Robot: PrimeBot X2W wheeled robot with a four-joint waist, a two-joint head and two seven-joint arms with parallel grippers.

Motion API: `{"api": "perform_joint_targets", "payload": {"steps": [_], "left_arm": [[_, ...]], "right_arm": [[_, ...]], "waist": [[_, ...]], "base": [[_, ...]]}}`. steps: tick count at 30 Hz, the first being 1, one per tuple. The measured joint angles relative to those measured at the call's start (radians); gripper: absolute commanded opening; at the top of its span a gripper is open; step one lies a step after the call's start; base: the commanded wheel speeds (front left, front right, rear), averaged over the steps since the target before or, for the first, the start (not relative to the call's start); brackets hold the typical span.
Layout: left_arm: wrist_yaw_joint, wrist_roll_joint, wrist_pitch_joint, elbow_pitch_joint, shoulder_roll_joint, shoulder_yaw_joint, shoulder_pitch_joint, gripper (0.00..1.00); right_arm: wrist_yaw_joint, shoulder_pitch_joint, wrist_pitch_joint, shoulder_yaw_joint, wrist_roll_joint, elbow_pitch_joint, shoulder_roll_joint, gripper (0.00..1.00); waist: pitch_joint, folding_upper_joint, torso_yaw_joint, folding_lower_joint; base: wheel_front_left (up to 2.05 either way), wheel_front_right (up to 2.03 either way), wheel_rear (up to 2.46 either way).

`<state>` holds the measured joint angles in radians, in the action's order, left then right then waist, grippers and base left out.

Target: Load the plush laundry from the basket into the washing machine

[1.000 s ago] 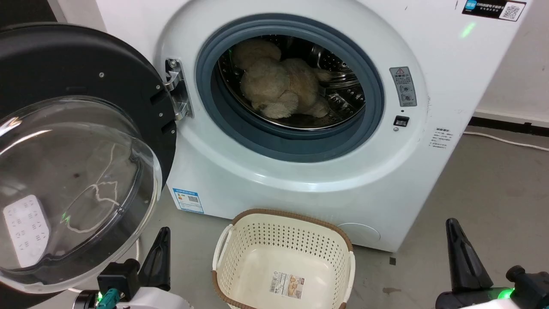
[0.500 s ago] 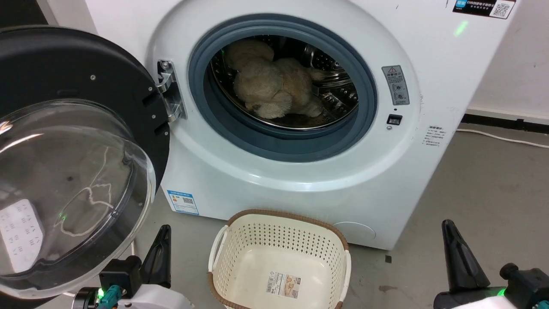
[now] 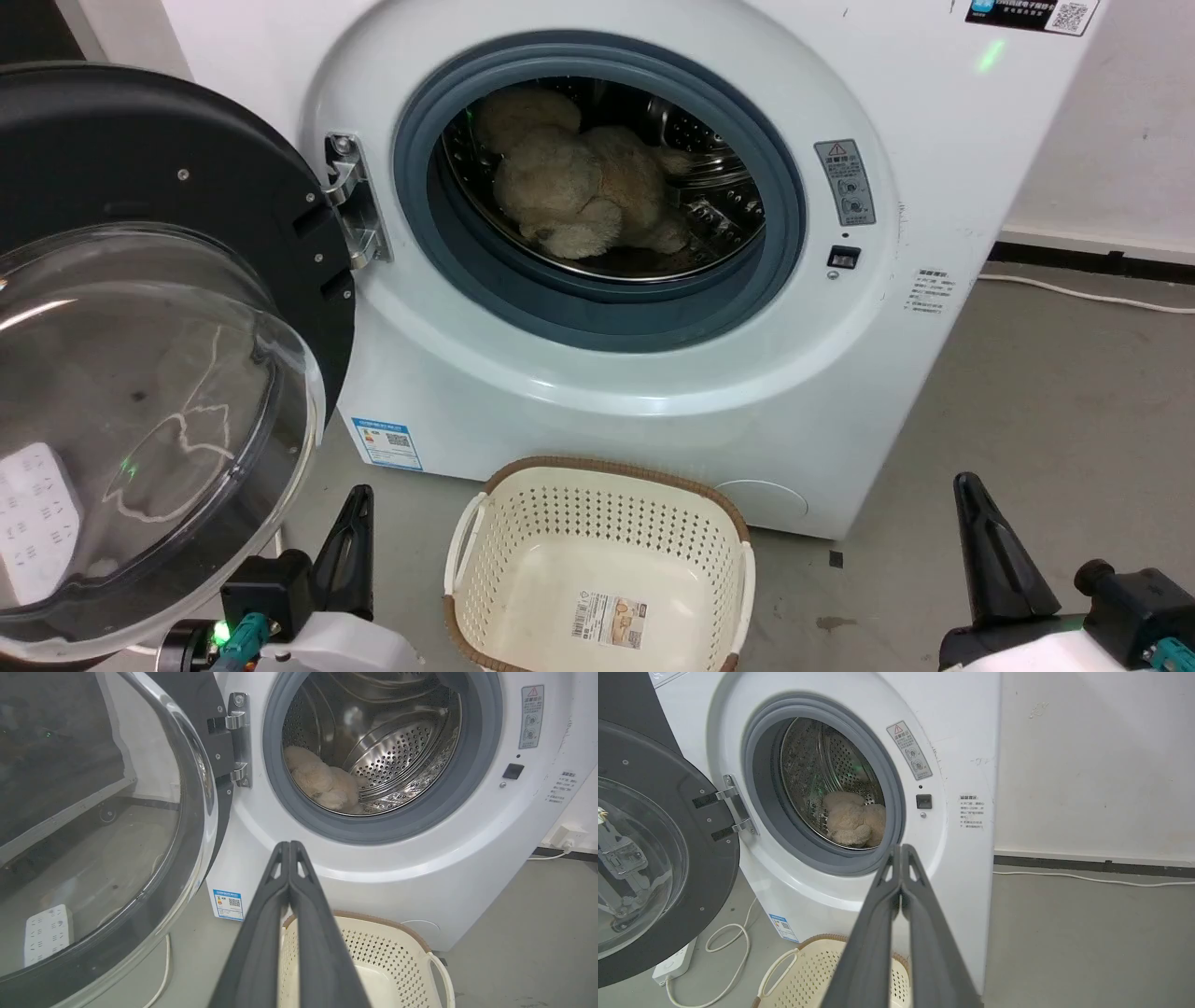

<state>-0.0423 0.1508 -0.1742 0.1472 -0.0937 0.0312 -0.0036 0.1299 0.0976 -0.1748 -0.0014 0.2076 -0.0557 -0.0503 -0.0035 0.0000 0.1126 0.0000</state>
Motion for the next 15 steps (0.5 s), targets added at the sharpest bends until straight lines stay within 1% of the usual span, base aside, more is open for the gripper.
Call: {"api": "perform_joint_targets", "payload": {"steps": [15], "left_arm": [[0.005, -0.028, 0.03, -0.026, 0.009, -0.006, 0.0, 0.0]], "right_arm": [[0.0, -0.014, 0.03, 0.0, -0.034, 0.01, 0.0, 0.0]], "waist": [[0.001, 0.0, -0.02, 0.0]], "base": [[0.0, 0.0, 0.0]]}}
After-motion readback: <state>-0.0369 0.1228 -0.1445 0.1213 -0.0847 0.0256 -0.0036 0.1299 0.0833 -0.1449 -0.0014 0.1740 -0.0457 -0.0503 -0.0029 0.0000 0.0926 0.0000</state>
